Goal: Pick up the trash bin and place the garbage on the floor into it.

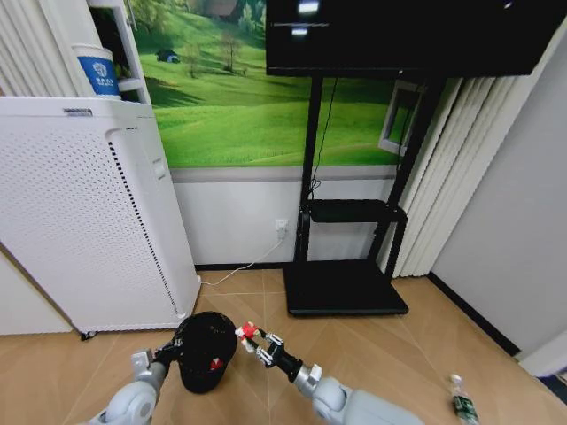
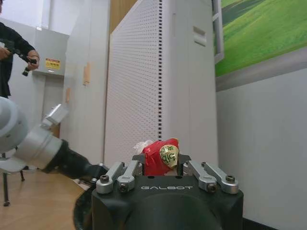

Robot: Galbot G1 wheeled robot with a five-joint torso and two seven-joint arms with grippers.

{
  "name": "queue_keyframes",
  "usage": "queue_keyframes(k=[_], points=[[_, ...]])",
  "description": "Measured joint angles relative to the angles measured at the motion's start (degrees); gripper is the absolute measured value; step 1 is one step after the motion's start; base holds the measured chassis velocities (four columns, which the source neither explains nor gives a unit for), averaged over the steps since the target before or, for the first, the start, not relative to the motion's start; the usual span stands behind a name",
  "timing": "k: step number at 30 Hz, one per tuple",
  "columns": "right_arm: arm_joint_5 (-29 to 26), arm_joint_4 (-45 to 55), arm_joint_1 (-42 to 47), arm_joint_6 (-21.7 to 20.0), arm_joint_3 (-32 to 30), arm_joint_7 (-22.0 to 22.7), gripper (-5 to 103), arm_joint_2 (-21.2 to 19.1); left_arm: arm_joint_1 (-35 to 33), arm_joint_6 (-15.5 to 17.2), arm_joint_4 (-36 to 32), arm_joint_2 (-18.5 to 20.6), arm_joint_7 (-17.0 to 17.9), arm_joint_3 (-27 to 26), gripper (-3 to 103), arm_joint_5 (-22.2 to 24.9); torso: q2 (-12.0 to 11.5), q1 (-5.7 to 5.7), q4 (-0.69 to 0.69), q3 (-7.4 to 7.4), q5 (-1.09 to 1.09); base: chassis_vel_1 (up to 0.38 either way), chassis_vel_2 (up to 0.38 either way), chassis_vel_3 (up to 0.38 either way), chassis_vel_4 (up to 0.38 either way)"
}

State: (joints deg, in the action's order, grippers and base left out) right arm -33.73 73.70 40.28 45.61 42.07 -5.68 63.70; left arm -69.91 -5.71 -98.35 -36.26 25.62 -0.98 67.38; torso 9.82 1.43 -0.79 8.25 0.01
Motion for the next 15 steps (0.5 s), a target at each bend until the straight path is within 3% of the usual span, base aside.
queue_keyframes(k=[6, 15], points=[[-1.26, -4.72, -2.08, 0.0, 2.68, 0.05, 33, 6.42, 2.59, 0.33, -0.94, -0.05, 1.11, 1.97, 7, 0.88, 0.0, 0.0, 0.0, 0.0, -0.01, 0.0, 0.0, 0.0, 0.0], [-2.15, -7.87, -3.64, 0.0, 3.27, 0.01, 33, 8.21, 2.9, 0.48, -0.92, -1.32, 1.59, 3.08, 7, 0.69, 0.0, 0.0, 0.0, 0.0, 0.0, 0.0, 0.0, 0.0, 0.0]])
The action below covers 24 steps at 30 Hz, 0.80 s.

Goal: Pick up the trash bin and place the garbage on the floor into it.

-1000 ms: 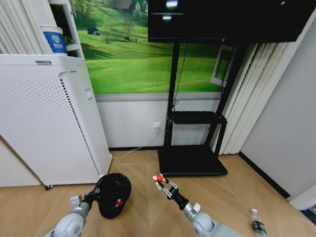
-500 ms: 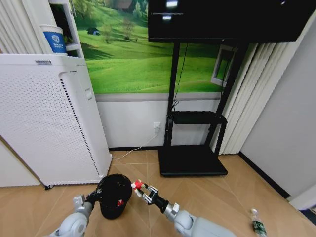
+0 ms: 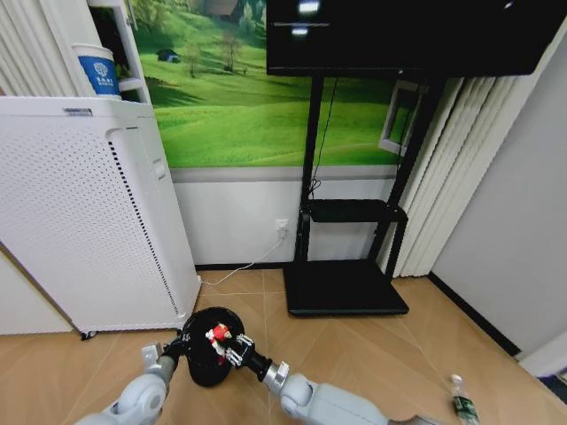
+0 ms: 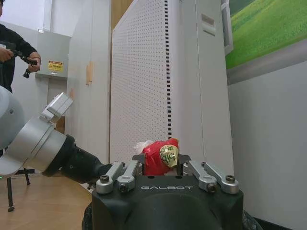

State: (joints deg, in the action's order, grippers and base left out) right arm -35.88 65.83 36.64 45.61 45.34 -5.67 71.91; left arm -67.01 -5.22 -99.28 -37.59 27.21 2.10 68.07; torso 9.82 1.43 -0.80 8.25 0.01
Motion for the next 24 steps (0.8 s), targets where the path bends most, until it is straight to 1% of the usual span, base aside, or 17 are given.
queue_keyframes(k=[4, 7, 8, 9, 10, 12, 13, 14, 16, 17, 18, 19, 20, 21, 22, 23, 24], points=[[0.01, -0.41, 0.12, -0.01, -0.03, 0.4, 31, 0.37, 0.21, 0.0, 0.14, -0.12, 0.0, 0.17, 7, -0.11, 0.0, 0.0, 0.0, 0.0, -0.01, 0.0, 0.0, 0.0, 0.0], [0.5, -0.55, 0.8, -0.12, -0.09, 1.58, 47, 0.58, 0.39, 0.0, 0.16, -0.15, 0.0, 0.2, 7, 0.06, 0.0, 0.0, 0.0, 0.0, -0.02, 0.0, 0.0, 0.0, 0.0], [0.5, -0.55, 0.8, -0.12, -0.09, 1.58, 47, 0.58, 0.39, 0.0, 0.16, -0.15, 0.0, 0.2, 7, 0.06, 0.0, 0.0, 0.0, 0.0, -0.02, 0.0, 0.0, 0.0, 0.0], [0.54, -0.52, 0.85, -0.22, -0.17, 1.83, 53, 0.52, 0.39, 0.0, 0.16, -0.12, -0.02, 0.2, 7, 0.1, 0.0, 0.0, 0.0, -0.01, -0.01, 0.0, 0.0, 0.0, 0.0], [0.54, -0.52, 0.85, -0.22, -0.17, 1.83, 53, 0.52, 0.39, 0.0, 0.16, -0.12, -0.02, 0.2, 7, 0.1, 0.0, 0.0, 0.0, -0.01, -0.01, 0.0, 0.0, 0.0, 0.0], [0.67, -0.59, 0.83, -0.42, -0.7, 2.24, 63, 0.31, 0.37, 0.0, 0.22, -0.04, -0.18, 0.08, 7, 0.12, 0.0, -0.01, 0.0, -0.01, -0.01, 0.0, 0.0, 0.0, 0.0], [0.67, -0.59, 0.83, -0.42, -0.7, 2.24, 63, 0.31, 0.37, 0.0, 0.22, -0.04, -0.18, 0.08, 7, 0.12, 0.0, -0.01, 0.0, -0.01, -0.01, 0.0, 0.0, 0.0, 0.0], [0.68, -0.6, 0.76, -0.49, -0.84, 2.49, 74, 0.26, 0.34, -0.01, 0.33, -0.14, -0.23, 0.05, 7, 0.11, 0.0, 0.0, 0.0, 0.0, -0.01, 0.0, 0.0, 0.0, 0.0], [0.68, -0.6, 0.73, -0.52, -0.91, 2.71, 74, 0.26, 0.34, -0.01, 0.4, -0.21, -0.25, 0.06, 7, 0.1, 0.0, 0.0, 0.0, -0.01, -0.01, 0.0, 0.0, 0.0, 0.0], [0.68, -0.6, 0.73, -0.53, -0.96, 2.96, 80, 0.27, 0.35, -0.02, 0.42, -0.28, -0.26, 0.06, 7, 0.09, 0.0, 0.0, 0.0, 0.0, -0.01, 0.0, 0.0, 0.0, 0.0], [0.68, -0.51, 0.73, -0.62, -1.24, 3.71, 90, 0.32, 0.39, -0.03, 0.42, -0.35, -0.26, 0.09, 7, 0.09, 0.0, 0.0, 0.0, 0.0, -0.02, 0.0, 0.0, 0.0, 0.0], [0.68, -0.51, 0.73, -0.62, -1.24, 3.71, 90, 0.32, 0.39, -0.03, 0.42, -0.35, -0.26, 0.09, 7, 0.09, 0.0, 0.0, 0.0, 0.0, -0.02, 0.0, 0.0, 0.0, 0.0], [0.57, -0.26, 0.8, -1.04, -2.62, 5.23, 90, -0.04, 0.31, -0.08, 0.38, -0.33, -0.3, -0.05, 7, 0.09, 0.0, 0.0, 0.0, 0.0, -0.02, 0.0, 0.0, 0.0, 0.0], [0.57, -0.26, 0.8, -1.04, -2.62, 5.23, 90, -0.04, 0.31, -0.08, 0.38, -0.33, -0.3, -0.05, 7, 0.09, 0.0, 0.0, 0.0, 0.0, -0.02, 0.0, 0.0, 0.0, 0.0], [0.66, -0.25, 0.96, -1.49, -4.24, 5.34, 99, -1.29, -0.32, -0.16, 0.23, -0.16, -0.41, -0.67, 7, 0.09, 0.0, 0.0, 0.01, 0.0, -0.02, 0.0, 0.0, 0.0, 0.0], [0.66, -0.25, 0.96, -1.49, -4.24, 5.34, 99, -1.29, -0.32, -0.16, 0.23, -0.16, -0.41, -0.67, 7, 0.09, 0.0, 0.0, 0.01, 0.0, -0.02, 0.0, 0.0, 0.0, 0.0], [0.87, -0.58, 1.17, -1.49, -5.79, 5.08, 100, -2.41, -1.0, -0.19, 0.09, 0.02, -0.56, -1.24, 7, 0.02, 0.0, 0.0, 0.0, 0.0, -0.02, 0.0, 0.0, 0.0, 0.0]])
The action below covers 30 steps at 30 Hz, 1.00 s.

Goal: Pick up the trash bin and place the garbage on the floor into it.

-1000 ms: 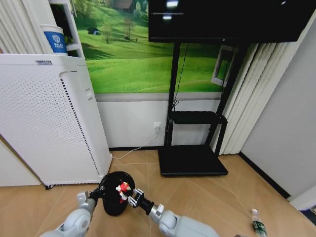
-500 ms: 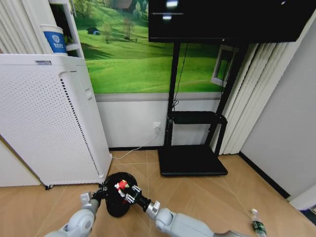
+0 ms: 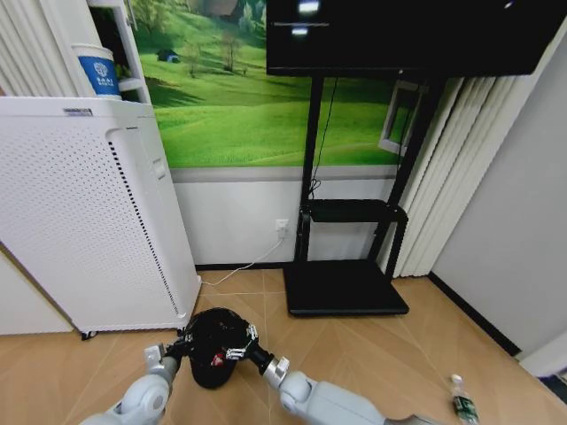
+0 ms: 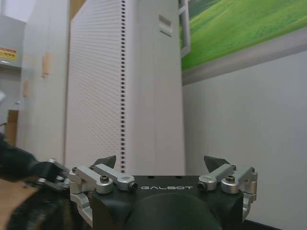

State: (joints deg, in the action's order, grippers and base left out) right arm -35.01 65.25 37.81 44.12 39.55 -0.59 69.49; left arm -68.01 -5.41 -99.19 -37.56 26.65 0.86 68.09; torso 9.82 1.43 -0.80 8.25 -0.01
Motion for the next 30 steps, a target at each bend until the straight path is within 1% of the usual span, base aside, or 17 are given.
queue_keyframes(k=[1, 2, 3, 4, 5, 6, 8, 10, 12, 14, 15, 17, 21, 22, 30], points=[[0.09, -0.38, 0.34, 0.2, -1.7, -0.6, 100, -1.29, -0.72, -0.02, -0.12, 0.16, -0.23, -0.62, 7, -0.14, 0.0, 0.0, 0.0, 0.0, -0.01, 0.0, 0.0, 0.0, 0.0], [0.09, -0.38, 0.34, 0.2, -1.7, -0.6, 100, -1.29, -0.72, -0.02, -0.12, 0.16, -0.23, -0.62, 7, -0.14, 0.0, 0.0, 0.0, 0.0, -0.01, 0.0, 0.0, 0.0, 0.0], [0.16, -0.86, 0.78, 0.48, -3.35, -1.17, 100, -2.52, -1.28, -0.04, -0.17, 0.32, -0.37, -1.11, 7, -0.21, 0.0, 0.0, 0.0, 0.0, -0.01, 0.0, 0.0, 0.0, 0.0], [0.43, -1.85, 1.81, 1.11, -6.65, -2.24, 100, -4.52, -1.93, -0.06, -0.31, 0.64, -0.52, -1.8, 7, -0.23, 0.0, 0.0, 0.0, 0.0, 0.0, 0.0, 0.0, 0.0, 0.0], [0.47, -2.05, 2.24, 1.22, -7.9, -2.48, 100, -5.13, -2.06, -0.08, -0.37, 0.74, -0.54, -2.0, 7, -0.23, 0.0, 0.0, 0.0, 0.0, 0.0, 0.0, 0.0, 0.0, 0.0], [0.47, -2.05, 2.24, 1.22, -7.9, -2.48, 100, -5.13, -2.06, -0.08, -0.37, 0.74, -0.54, -2.0, 7, -0.23, 0.0, 0.0, 0.0, 0.0, 0.0, 0.0, 0.0, 0.0, 0.0], [0.14, -2.9, 3.98, 1.47, -12.6, -3.29, 100, -7.06, -2.49, -0.14, -0.62, 1.1, -0.55, -2.79, 7, -0.08, 0.0, 0.0, -0.01, 0.0, -0.01, 0.0, 0.0, 0.0, 0.0], [-0.57, -4.21, 5.32, 1.54, -16.4, -4.63, 100, -8.12, -2.74, -0.16, -0.65, 1.31, -0.58, -3.19, 7, 0.04, 0.0, -0.01, -0.01, 0.0, -0.01, 0.0, 0.0, 0.0, 0.0], [-0.98, -4.53, 5.58, 1.55, -17.2, -5.17, 100, -8.43, -2.79, -0.18, -0.66, 1.36, -0.59, -3.27, 7, 0.06, 0.0, -0.01, -0.01, 0.0, -0.02, 0.0, 0.0, 0.0, 0.0], [-2.78, -5.49, 6.43, 1.58, -19.48, -7.8, 100, -9.65, -2.9, -0.22, -0.71, 1.47, -0.58, -3.48, 7, 0.1, 0.0, -0.01, -0.01, 0.0, -0.01, 0.0, 0.0, 0.0, 0.0], [-2.78, -5.49, 6.43, 1.58, -19.48, -7.8, 100, -9.65, -2.9, -0.22, -0.71, 1.47, -0.58, -3.48, 7, 0.1, 0.0, -0.01, -0.01, 0.0, -0.01, 0.0, 0.0, 0.0, 0.0], [-4.62, -5.91, 7.25, 1.62, -21.07, -9.85, 100, -10.76, -2.95, -0.24, -0.89, 1.49, -0.57, -3.63, 7, 0.17, 0.0, -0.01, -0.01, 0.0, -0.01, 0.0, 0.0, 0.0, 0.0], [-5.24, -6.0, 7.87, 1.64, -22.14, -11.29, 100, -11.3, -3.04, -0.26, -1.01, 1.49, -0.55, -3.77, 7, 0.18, 0.0, -0.01, -0.01, 0.0, -0.01, 0.0, 0.0, 0.0, 0.0], [-5.34, -6.09, 8.17, 1.65, -22.82, -12.32, 100, -11.48, -3.16, -0.27, -1.11, 1.47, -0.54, -3.85, 7, 0.16, 0.0, -0.01, -0.01, 0.0, 0.0, 0.0, 0.0, 0.0, 0.0], [-5.56, -6.07, 9.43, 1.7, -24.67, -14.08, 100, -11.85, -3.86, -0.31, -1.36, 1.28, -0.52, -4.21, 7, -0.23, 0.0, -0.01, 0.01, 0.0, 0.0, -0.009, -0.008, 0.006, 0.009]])
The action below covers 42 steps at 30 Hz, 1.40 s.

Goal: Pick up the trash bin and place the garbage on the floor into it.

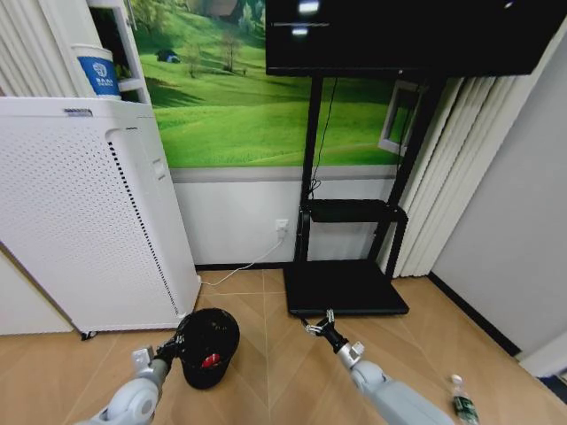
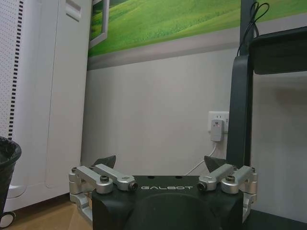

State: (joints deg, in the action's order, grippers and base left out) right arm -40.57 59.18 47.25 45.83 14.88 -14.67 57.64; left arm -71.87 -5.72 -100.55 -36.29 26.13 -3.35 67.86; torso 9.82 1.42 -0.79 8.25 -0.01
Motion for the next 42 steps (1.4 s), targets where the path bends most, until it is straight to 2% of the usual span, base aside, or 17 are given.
queue_keyframes(k=[14, 30, 36, 42], points=[[-1.35, 0.04, 0.83, 0.06, -1.4, -1.5, 100, -0.34, 0.26, -0.03, -0.36, 0.04, 0.09, 0.11, 7, -0.03, 0.0, 0.01, -0.01, 0.01, -0.01, -0.176, -0.177, 0.188, 0.178], [-1.35, 0.06, 1.93, 0.1, -2.0, -2.35, 100, -1.06, 0.17, -0.04, -0.33, -0.22, 0.25, 0.1, 7, -0.01, 0.0, 0.01, -0.04, 0.01, 0.0, -0.302, -0.343, 0.303, 0.337], [-1.17, -1.01, 3.71, 0.11, -3.51, -2.35, 100, -1.74, -0.03, -0.03, -0.79, 0.0, 0.23, -0.22, 7, -0.01, 0.0, 0.01, -0.01, 0.0, -0.01, -0.098, -0.148, 0.133, 0.06], [-1.17, 0.08, 5.78, 0.13, -5.25, -2.03, 100, -2.86, -0.06, -0.03, -0.89, 0.04, 0.34, -0.41, 7, -0.03, 0.0, 0.01, 0.03, 0.0, 0.01, 0.068, 0.078, -0.065, -0.057]])
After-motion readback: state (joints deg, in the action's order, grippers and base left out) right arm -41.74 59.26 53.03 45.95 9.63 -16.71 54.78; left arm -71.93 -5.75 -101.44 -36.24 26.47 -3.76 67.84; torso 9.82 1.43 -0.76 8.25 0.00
